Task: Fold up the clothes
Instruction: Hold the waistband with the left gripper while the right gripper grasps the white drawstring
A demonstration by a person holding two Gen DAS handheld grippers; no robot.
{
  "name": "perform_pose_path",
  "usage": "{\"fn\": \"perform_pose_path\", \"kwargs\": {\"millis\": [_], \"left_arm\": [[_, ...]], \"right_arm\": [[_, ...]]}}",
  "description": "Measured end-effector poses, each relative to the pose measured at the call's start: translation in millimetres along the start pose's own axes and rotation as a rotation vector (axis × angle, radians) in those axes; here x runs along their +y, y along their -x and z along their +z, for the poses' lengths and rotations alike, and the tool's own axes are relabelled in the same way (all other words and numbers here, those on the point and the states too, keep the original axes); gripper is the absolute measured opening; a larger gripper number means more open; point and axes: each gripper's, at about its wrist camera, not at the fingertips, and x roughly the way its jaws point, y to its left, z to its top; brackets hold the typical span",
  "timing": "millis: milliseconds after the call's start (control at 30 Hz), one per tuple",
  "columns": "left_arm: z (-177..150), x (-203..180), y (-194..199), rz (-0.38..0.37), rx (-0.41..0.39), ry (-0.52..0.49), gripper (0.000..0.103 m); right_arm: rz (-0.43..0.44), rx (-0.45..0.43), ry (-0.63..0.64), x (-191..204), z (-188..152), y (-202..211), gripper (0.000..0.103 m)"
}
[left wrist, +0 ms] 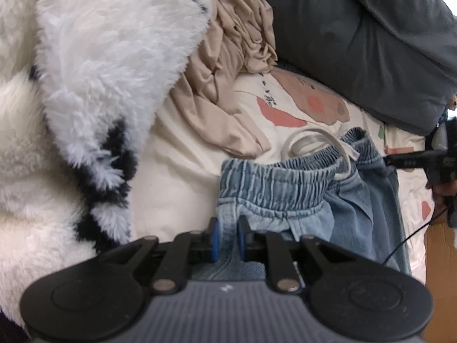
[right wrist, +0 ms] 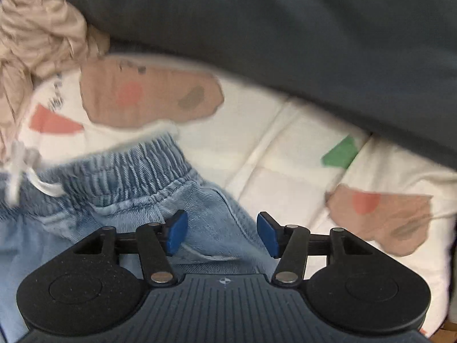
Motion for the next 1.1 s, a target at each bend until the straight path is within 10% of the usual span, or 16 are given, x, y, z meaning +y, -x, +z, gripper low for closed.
{"fn": "perform_pose_path", "kwargs": {"millis": [400,867,1100], "left_arm": [[-11.2,-4.5,7.4,-0.024,-0.026,0.003,0.014],[-23.8,-12.5,13.8,-0.065,-0.02,0.006,0.014],[-23.9,-13.4,12.1,-0.056,-0.019,0.001,0.014]], "right_arm": [[0.189,-0.112,0.077,70.6,54.1,44.3,0.061],[0.216,0.074,0.328,179.6,53.2,-10.6,0.062],[0.153,0.099,0.368,187.4,62.1,-23.8,0.019]]}}
